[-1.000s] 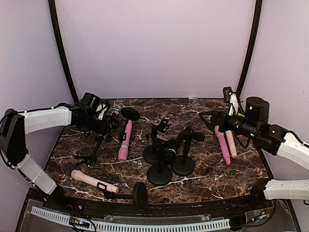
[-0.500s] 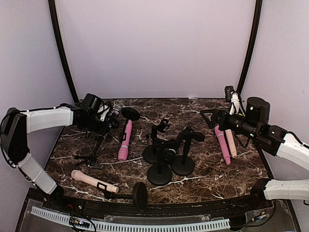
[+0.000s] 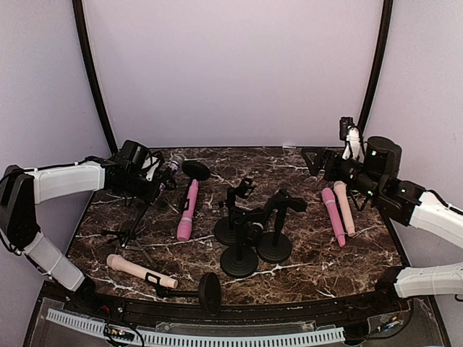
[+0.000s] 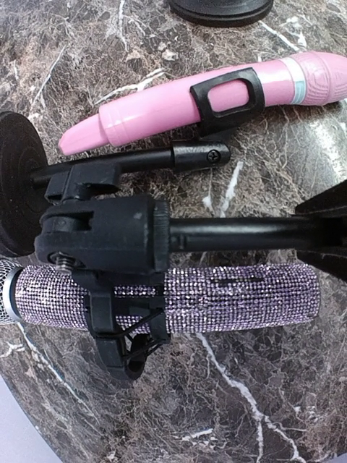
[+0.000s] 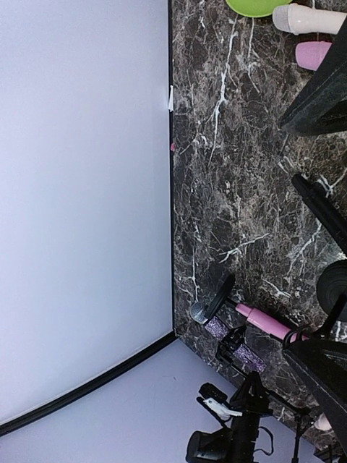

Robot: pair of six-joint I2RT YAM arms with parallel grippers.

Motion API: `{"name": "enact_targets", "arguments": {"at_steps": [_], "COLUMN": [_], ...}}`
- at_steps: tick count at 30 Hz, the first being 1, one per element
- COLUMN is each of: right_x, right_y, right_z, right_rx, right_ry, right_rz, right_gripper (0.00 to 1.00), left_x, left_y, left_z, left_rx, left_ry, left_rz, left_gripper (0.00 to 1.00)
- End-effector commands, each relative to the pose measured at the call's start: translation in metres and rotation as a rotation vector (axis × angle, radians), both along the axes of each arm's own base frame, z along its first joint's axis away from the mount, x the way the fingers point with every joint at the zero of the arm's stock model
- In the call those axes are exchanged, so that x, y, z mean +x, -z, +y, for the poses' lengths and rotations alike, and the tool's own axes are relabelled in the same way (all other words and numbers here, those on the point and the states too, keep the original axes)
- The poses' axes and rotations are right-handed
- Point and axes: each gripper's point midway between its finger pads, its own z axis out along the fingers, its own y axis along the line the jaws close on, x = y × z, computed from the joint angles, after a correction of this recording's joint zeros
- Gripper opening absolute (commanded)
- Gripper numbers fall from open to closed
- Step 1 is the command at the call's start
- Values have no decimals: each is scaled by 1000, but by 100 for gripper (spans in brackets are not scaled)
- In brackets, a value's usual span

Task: Remove the microphone from the stand
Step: Pick up the microphone stand with the microphone from the center of the board, then place the microphone stand with the microphone at the center of the board.

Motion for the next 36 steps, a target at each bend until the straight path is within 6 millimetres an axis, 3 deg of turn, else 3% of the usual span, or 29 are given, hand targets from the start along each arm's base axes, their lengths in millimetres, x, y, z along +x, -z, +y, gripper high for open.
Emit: {"name": "enact_targets", "arguments": {"at_steps": [1, 4, 14, 19, 23, 30, 34, 36], "right_x": [4, 0, -18, -27, -33, -29, -33, -36], "right_y": [-29, -30, -56, -71, -88, -109, -126, -135], "right_z": [-9, -15, -30, -24, -4, 54, 92, 112], "right_rx": [78, 78, 127, 129, 118, 110, 158, 159], "right_ry": [54, 67, 79, 16, -101, -361, -509, -570], "right_rz": [-68, -75, -125, -167, -207, -195, -211, -224], "right_gripper": [98, 98, 98, 99, 99, 99, 99, 99], "left_x": [10, 6, -20, -36, -56, -83, -105, -114], "left_y": [-61, -91, -153, -185, -216, -277, -299, -300], "left_z": [1, 3, -12, -24, -41, -66, -88, -101], "left_rx": [-66, -116, -324, -412, -512, -700, -808, -853], "left_ry": [-11, -11, 68, 168, 300, 481, 670, 775], "left_rz": [-207, -314, -492, -580, -651, -722, -709, -654], "left_gripper": [0, 0, 0, 0, 0, 0, 0, 0]}}
